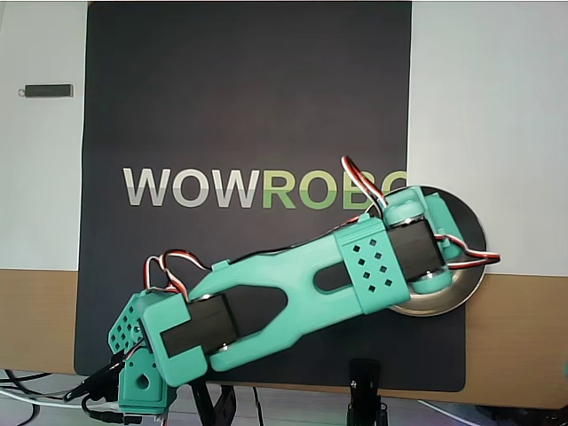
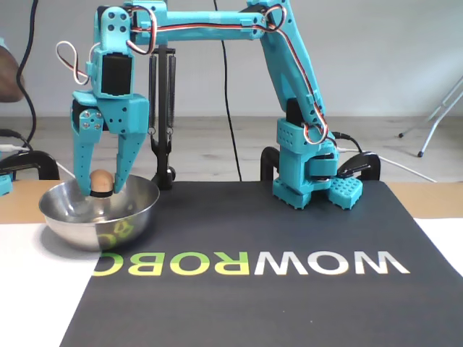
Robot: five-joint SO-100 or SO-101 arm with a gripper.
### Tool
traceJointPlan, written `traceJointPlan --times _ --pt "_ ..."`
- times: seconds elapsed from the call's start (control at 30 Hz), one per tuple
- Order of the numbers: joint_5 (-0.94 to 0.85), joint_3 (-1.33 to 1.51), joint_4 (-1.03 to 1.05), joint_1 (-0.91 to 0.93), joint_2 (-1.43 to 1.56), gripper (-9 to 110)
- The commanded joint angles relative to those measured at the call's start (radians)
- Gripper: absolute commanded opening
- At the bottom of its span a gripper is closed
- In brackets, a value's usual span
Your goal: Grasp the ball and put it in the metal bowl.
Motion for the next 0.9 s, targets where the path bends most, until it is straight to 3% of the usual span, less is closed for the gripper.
traceJointPlan --times 0.0,0.17,0.87 --pt "0.003 -0.038 -0.008 -0.006 0.008 30" --pt "0.003 -0.038 -0.006 -0.003 0.008 46" --pt "0.002 -0.038 -0.008 0.000 0.008 47"
